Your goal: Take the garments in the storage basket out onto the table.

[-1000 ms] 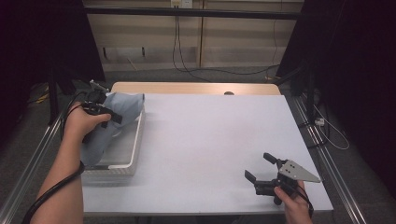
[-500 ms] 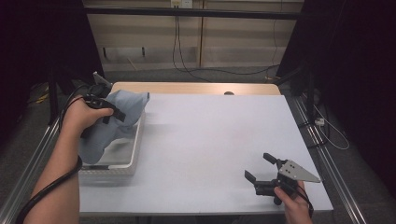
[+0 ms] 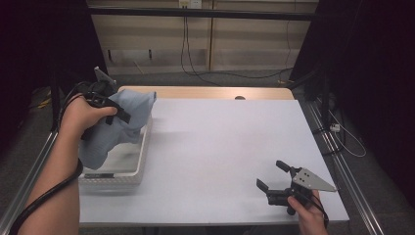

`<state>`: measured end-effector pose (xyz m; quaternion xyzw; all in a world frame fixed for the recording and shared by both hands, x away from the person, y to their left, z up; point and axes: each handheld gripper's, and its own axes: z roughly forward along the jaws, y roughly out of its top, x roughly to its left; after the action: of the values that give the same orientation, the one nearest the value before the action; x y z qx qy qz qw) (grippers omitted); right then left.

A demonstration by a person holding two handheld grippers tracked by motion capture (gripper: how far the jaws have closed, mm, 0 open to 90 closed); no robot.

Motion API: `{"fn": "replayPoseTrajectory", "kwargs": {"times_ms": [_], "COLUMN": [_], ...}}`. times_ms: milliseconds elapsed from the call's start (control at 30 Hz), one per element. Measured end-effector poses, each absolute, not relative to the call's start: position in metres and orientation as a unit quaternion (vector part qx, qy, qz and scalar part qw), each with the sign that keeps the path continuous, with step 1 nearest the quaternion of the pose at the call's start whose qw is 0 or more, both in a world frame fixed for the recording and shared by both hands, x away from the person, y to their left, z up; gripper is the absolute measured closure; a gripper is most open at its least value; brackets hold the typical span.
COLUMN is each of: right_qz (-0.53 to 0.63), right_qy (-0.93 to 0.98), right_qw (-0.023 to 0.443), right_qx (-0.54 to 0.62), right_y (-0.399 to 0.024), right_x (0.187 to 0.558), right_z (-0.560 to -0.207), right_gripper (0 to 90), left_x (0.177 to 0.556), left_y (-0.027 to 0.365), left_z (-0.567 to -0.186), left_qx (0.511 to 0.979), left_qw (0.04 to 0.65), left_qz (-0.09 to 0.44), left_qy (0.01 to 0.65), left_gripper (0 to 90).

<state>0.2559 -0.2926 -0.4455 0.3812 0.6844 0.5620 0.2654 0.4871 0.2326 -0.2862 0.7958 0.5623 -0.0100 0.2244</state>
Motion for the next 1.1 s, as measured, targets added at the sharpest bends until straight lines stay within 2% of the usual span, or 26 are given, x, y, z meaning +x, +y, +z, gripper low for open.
{"fn": "replayPoseTrajectory", "kwargs": {"times_ms": [1100], "right_qz": [0.562], "right_qy": [0.684], "right_qw": [0.268], "right_qx": [0.379], "right_y": [-0.293], "right_x": [0.255], "right_z": [-0.445], "right_gripper": [2.2], "left_x": [0.481], "left_y": [0.208], "left_z": [-0.246], "left_qx": [0.797], "left_qw": [0.229], "left_qz": [-0.016], "left_qy": [0.559], "left_gripper": [62.3]}}
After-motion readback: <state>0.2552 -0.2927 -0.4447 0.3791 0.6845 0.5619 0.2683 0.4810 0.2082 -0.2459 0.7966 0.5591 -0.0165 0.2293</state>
